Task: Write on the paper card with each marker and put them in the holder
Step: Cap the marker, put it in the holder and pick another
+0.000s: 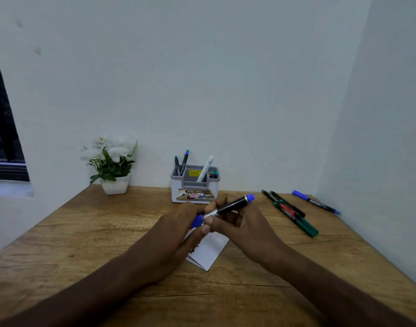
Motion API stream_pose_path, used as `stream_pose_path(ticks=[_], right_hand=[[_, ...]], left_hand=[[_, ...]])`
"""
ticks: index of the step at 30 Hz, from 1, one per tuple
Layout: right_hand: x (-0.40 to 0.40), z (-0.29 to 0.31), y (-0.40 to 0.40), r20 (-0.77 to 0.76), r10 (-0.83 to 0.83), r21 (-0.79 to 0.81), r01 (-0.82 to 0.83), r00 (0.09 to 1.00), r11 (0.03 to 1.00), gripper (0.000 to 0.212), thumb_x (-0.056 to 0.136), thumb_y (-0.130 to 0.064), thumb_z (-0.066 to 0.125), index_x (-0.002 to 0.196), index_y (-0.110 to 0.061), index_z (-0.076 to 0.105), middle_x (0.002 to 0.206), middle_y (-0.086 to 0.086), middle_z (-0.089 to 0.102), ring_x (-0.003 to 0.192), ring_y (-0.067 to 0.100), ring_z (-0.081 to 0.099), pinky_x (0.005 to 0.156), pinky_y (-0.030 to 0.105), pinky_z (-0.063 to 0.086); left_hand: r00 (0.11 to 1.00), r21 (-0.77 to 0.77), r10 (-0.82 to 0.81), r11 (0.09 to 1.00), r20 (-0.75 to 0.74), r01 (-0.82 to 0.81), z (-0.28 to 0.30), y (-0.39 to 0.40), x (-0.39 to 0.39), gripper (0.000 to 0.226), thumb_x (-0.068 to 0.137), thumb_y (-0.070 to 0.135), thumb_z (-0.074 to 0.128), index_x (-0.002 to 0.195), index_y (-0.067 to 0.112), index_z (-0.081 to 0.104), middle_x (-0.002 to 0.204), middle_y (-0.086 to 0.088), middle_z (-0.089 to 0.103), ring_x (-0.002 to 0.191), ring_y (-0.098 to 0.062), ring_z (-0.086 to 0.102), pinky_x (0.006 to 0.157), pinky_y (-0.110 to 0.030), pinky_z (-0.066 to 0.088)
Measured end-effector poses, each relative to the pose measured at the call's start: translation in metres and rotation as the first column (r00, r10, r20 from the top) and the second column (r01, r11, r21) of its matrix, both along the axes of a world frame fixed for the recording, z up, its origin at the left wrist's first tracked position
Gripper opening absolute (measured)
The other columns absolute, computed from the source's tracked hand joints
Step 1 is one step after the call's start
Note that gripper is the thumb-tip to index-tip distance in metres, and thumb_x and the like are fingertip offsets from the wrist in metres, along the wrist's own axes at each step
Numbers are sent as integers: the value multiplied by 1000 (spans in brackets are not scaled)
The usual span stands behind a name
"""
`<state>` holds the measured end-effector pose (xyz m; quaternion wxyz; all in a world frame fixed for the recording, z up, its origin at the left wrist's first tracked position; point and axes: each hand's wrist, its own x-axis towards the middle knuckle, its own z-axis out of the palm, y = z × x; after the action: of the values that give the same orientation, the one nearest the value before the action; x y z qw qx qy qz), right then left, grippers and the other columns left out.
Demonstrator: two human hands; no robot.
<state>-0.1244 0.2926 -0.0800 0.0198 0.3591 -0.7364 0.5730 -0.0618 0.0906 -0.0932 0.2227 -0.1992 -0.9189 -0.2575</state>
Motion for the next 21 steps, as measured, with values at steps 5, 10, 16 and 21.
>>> stream_pose_path(ticks=[5,10,16,21], right_hand=[[4,-4,-5,-34,-36,-27,35,999,999,17,94,-49,75,110,-46,79,103,-3,82,93,18,76,82,38,65],[16,-9,-14,79,80,8,-81,994,997,19,103,-54,60,115,-66,68,119,-21,78,109,4,72,87,35,62],[21,-3,-15,110,134,10,-136,985,991,31,106,-50,52,128,-70,61,131,-31,69,115,3,69,89,25,59],[31,5,-17,153,169,-1,-171,974,985,38,105,-46,51,123,-78,58,123,-42,67,114,-15,64,85,6,51]], left_hand=[[998,-38,53,998,36,-52,2,3,-4,26,110,33,41,134,36,50,104,25,57,94,6,57,79,-15,42],[999,-95,41,995,20,-39,-4,-2,1,15,111,33,41,124,31,46,116,19,54,104,3,53,85,-22,46],[996,-23,-78,997,-31,78,-1,-1,1,23,110,45,35,119,31,50,106,23,56,98,-2,58,79,-17,43],[989,31,-131,991,-66,134,-2,0,2,18,112,50,27,108,50,44,85,17,60,77,-11,60,65,-19,43]])
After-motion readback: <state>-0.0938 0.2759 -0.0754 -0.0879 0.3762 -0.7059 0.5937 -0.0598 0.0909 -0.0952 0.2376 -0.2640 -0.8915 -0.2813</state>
